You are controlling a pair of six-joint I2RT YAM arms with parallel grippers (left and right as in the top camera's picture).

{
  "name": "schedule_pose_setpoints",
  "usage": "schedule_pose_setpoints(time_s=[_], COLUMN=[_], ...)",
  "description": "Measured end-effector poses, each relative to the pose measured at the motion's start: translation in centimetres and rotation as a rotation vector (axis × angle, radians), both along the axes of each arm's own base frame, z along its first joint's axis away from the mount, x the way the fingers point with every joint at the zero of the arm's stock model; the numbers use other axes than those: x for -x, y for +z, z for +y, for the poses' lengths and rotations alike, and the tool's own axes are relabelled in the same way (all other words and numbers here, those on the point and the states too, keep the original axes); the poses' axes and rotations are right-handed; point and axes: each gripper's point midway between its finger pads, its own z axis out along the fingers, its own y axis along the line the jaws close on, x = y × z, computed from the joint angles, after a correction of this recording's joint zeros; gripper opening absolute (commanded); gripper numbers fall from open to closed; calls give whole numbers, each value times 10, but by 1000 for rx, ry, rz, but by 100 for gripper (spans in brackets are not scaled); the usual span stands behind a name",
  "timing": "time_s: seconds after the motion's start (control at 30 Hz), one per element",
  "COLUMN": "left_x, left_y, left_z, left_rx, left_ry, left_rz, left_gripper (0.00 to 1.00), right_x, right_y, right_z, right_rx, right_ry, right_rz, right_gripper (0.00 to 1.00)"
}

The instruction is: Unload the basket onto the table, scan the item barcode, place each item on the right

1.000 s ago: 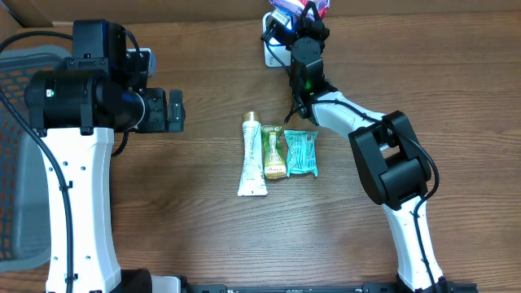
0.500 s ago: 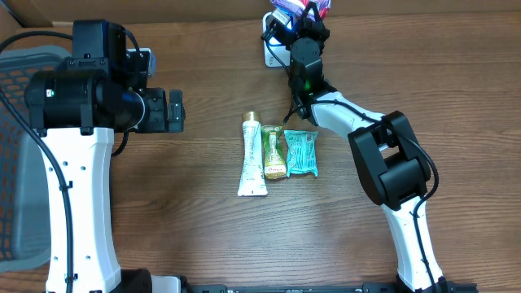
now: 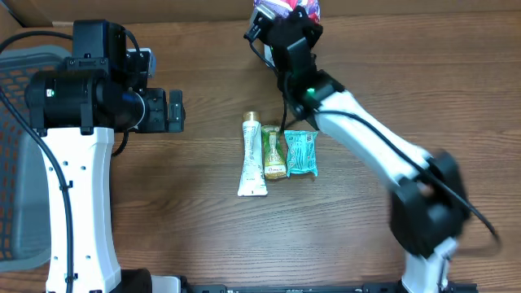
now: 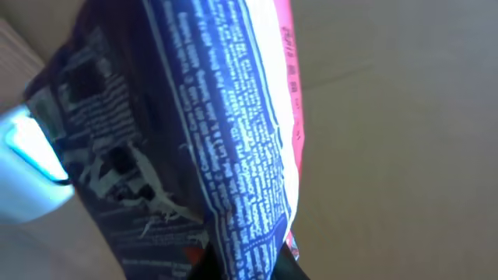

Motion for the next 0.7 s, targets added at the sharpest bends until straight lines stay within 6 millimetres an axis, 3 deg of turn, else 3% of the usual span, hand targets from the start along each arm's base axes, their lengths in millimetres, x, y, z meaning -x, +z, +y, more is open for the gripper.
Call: schedule_pose_setpoints(time_s=[0.13, 0.27, 0.43, 0.7], left_x=[0, 0, 0, 0], left_y=[0, 0, 0, 0], left_z=[0, 0, 0, 0], left_rx=[0, 0, 0, 0], left_ry=[0, 0, 0, 0], left_rz=[1, 1, 1, 1], left_gripper=[100, 99, 99, 100], right_x=[60, 102, 123, 110], right_y=[43, 43, 1, -63], right_z=[-7, -28, -84, -205], right_rx=[-277, -622, -949, -1348], right_ry=[55, 34, -194, -597], right_rz=[107, 308, 597, 720], right_gripper=[4, 4, 4, 4])
